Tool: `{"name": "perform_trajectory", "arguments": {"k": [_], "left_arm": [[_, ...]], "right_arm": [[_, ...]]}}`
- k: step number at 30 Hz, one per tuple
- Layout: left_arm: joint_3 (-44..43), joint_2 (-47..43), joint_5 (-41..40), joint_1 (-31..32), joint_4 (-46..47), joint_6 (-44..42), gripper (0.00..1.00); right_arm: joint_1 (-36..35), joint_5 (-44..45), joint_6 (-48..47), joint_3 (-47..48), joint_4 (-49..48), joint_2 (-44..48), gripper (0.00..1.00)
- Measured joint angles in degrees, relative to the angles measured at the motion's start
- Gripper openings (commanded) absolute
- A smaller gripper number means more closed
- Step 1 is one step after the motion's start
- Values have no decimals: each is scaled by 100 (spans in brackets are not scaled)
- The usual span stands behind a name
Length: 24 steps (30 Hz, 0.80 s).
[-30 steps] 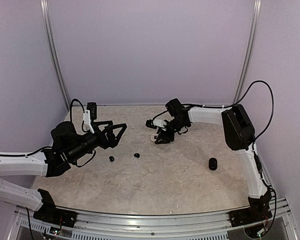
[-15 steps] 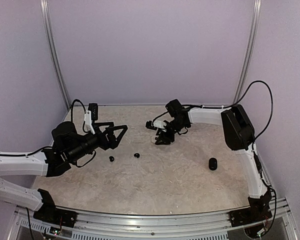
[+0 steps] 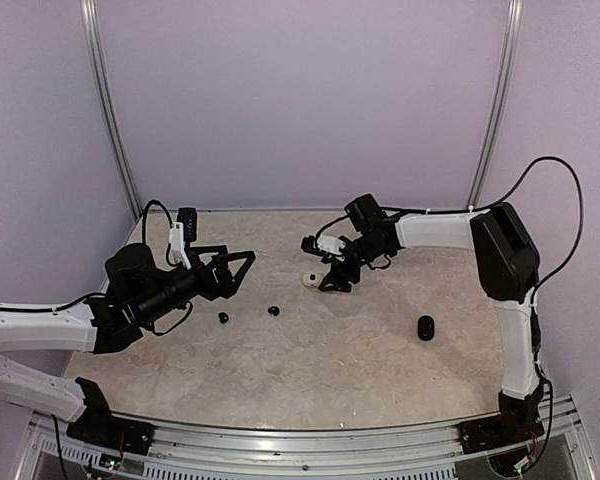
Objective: Insert the wireless bluetooth earbuds into the charging case
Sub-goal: Place the charging case with the earbuds at the center of the board, then pick up the charging case from the center of the board.
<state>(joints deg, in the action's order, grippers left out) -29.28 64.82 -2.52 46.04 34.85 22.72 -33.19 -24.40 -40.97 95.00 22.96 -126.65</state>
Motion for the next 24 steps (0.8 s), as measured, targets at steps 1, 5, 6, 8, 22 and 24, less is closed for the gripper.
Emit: {"name": "perform_trajectory", "arguments": {"k": [1,5,6,8,22,24], "left_arm": [[0,2,-72,2,-13,0,99],[0,15,-363,0,-76,0,99],[-2,20,-422,0,-79,-2,99],[-2,39,-573,0,-81,0,99],[-142,356,-1320,-103,-157,214,99],[-142,415,-1360,-133,-157,289,99]], "right_arm": [[0,22,94,-341,-212,345,91],[0,280,732,-1176,-754,1683,97],[0,341,883,-1239,-820,1875,99],[0,437,1309,-1436,-962,2361,99],[-125,2610,3993,-3965,-518,4833,100],[-103,2920,4413,-4223,-358,5176,99]]}}
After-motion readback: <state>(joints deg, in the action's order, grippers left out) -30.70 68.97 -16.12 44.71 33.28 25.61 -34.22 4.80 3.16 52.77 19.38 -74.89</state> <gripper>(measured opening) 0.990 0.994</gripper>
